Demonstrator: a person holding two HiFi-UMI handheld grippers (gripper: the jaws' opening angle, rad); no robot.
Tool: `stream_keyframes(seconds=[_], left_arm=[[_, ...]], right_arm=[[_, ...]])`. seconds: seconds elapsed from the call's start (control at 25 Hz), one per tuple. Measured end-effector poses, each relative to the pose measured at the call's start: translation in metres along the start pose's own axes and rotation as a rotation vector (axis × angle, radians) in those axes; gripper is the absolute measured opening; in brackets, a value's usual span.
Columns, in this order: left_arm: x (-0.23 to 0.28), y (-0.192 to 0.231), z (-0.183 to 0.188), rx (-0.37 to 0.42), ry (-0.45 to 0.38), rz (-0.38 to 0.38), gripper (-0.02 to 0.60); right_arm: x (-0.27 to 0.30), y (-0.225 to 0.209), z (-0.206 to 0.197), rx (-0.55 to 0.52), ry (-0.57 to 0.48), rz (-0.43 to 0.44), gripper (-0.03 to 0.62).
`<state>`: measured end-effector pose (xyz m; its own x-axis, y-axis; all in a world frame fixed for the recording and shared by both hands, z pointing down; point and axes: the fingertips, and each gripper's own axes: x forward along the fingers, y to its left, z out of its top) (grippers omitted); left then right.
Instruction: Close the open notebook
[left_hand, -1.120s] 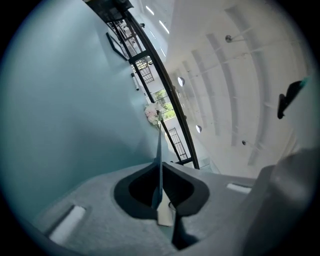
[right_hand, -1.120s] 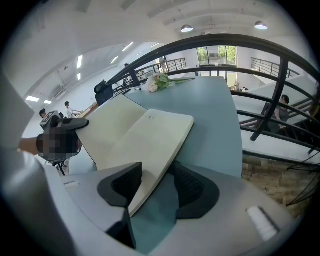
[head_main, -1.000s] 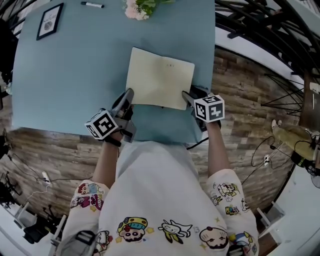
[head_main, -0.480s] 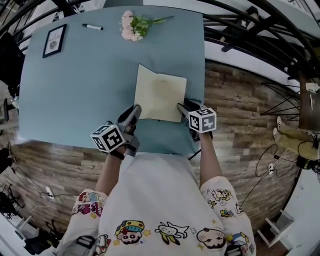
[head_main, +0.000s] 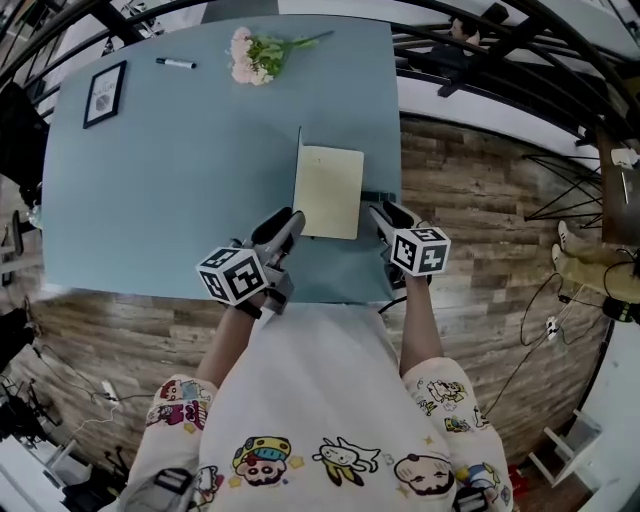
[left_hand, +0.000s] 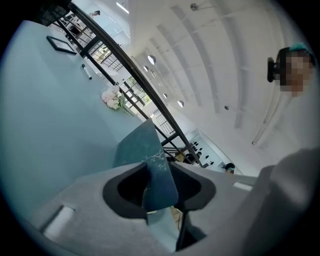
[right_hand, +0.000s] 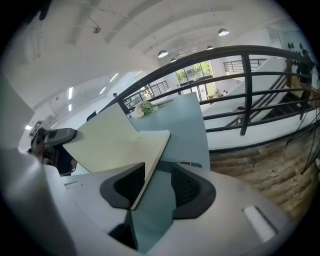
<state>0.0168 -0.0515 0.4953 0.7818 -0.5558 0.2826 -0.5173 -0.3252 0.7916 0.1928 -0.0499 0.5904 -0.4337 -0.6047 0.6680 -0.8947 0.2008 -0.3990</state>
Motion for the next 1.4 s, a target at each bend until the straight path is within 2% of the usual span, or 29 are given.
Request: stream_keyframes(seconds=[0.16, 0.4, 0.76, 0.84, 0.88, 1.0, 1.2, 1.4], left_arm=[[0.011, -0.012, -0.010, 0.052, 0.054, -0.014, 0.155], [0.030, -0.024, -0.026, 0.110, 0.101, 0.019, 0.172], [0.059, -0.026, -0.056, 0.259, 0.159, 0.132, 0.189], [0.067, -0.024, -0.065, 0.272, 0.187, 0.153, 0.180], [0.071, -0.020, -0.069, 0.274, 0.199, 0.168, 0.147], [0.083, -0.007, -0.078, 0.288, 0.229, 0.202, 0.146], [0.096, 0.001, -0.087, 0.319, 0.269, 0.195, 0.146], [0.096, 0.002, -0.089, 0.315, 0.273, 0.187, 0.147]], right_arm=[[-0.013, -0.005, -0.008, 0.029, -0.020, -0.020, 0.172], [-0.028, -0.010, -0.018, 0.062, -0.044, -0.054, 0.162], [-0.046, -0.012, -0.032, 0.111, -0.081, -0.087, 0.156], [-0.050, -0.014, -0.036, 0.130, -0.091, -0.090, 0.156], [-0.053, -0.016, -0.037, 0.140, -0.097, -0.094, 0.156], [-0.062, -0.020, -0.043, 0.163, -0.107, -0.111, 0.155], [-0.069, -0.022, -0.051, 0.187, -0.113, -0.123, 0.155], [-0.070, -0.020, -0.054, 0.190, -0.117, -0.121, 0.155]])
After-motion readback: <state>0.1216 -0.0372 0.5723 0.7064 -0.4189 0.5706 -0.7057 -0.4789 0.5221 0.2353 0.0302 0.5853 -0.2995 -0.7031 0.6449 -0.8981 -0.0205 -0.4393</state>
